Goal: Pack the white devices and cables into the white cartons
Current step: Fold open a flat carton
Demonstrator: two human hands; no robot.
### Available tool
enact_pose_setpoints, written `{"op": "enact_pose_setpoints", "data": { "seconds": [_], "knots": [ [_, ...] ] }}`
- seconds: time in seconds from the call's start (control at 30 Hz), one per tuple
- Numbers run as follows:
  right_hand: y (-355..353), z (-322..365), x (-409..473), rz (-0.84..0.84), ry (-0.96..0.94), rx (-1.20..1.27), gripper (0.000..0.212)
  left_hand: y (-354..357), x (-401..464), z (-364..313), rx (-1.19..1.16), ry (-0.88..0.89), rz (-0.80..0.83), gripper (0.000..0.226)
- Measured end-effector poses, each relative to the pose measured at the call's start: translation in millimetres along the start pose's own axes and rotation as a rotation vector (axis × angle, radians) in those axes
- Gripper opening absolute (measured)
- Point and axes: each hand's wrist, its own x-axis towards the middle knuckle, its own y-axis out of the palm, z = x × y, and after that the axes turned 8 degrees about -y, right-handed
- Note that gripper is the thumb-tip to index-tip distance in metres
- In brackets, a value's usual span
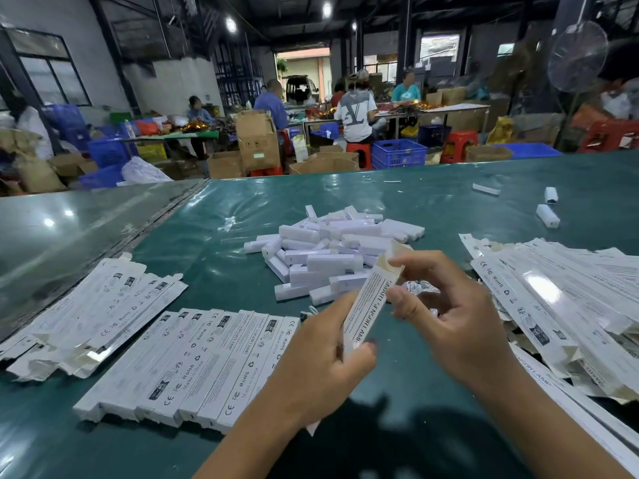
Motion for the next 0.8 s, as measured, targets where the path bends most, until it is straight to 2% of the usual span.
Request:
{"op": "enact_pose_setpoints", "data": {
  "seconds": [0.13, 0.23, 0.37, 0.43, 0.5, 0.6, 0.7, 0.8],
  "knots": [
    [4, 3, -3, -0.105, 0.023, -0.063, 0.032, 2, 2, 3, 0.13, 0.013, -0.177, 0.029],
    [8, 1, -8, -0.126, -0.087, -0.273, 0.022, 2, 2, 2, 0.192, 0.04, -0.204, 0.021],
    [14, 1, -10, -0.214, -0.221, -0.558, 0.025, 3, 3, 2, 0.222, 0.046, -0.237, 0.024],
    [14, 1, -11, -0.204, -0.311, -0.611, 0.025, 3, 2, 2, 0.235, 0.048, -0.24, 0.025],
    [13, 1, -11, -0.168, -0.31, -0.563, 0.028, 3, 2, 4, 0.242, 0.044, -0.245, 0.025],
    [13, 1, -9, -0.15, -0.141, -0.425, 0.036, 2, 2, 6, 0.279, 0.042, -0.246, 0.026],
    [11, 1, -6, -0.153, -0.031, -0.29, 0.019, 2, 1, 5, 0.333, 0.063, -0.254, 0.032],
    [10, 1, -4, -0.18, 0.059, -0.173, 0.012, 3, 2, 5, 0.332, 0.06, -0.265, 0.031]
  ]
}}
